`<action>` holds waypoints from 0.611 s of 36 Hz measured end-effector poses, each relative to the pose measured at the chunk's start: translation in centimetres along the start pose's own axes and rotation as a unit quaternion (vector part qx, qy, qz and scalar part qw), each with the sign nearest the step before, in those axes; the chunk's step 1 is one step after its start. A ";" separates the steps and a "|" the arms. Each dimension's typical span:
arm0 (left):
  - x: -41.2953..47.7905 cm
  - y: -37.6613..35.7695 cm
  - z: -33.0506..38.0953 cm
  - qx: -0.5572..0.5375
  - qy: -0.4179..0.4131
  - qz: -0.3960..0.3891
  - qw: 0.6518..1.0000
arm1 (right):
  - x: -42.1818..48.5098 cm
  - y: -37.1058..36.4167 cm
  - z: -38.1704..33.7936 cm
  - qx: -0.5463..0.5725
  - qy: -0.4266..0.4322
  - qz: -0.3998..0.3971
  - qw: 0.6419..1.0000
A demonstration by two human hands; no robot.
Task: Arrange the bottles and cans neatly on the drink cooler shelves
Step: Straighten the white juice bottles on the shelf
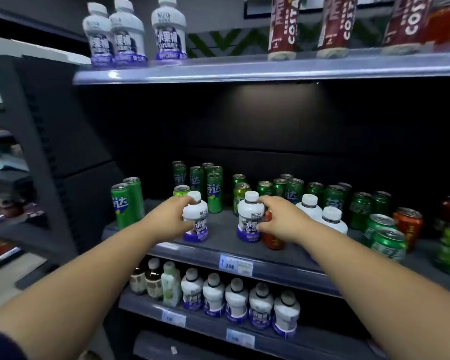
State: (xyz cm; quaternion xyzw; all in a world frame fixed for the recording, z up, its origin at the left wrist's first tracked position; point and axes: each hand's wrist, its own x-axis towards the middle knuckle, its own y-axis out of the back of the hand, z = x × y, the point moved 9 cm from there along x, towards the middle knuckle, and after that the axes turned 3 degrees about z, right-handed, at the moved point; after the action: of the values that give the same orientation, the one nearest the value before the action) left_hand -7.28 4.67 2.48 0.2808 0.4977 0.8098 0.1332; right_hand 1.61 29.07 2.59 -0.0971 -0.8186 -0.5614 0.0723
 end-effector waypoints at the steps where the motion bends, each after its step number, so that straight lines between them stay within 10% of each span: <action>1: 1.1 0.3 -0.4 -0.002 -0.015 0.012 1.000 | 1.0 -0.2 -0.1 -0.007 -0.006 0.006 1.000; 22: 9.6 -4.4 -4.6 -0.111 -0.109 -0.126 0.980 | 10.8 -5.6 -3.6 -0.104 -0.030 0.002 0.994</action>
State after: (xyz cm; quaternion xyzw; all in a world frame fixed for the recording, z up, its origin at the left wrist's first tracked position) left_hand -18.06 8.11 0.10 0.2856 0.4182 0.8016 0.3177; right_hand -10.14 24.60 1.26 -0.1220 -0.7576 -0.6401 0.0386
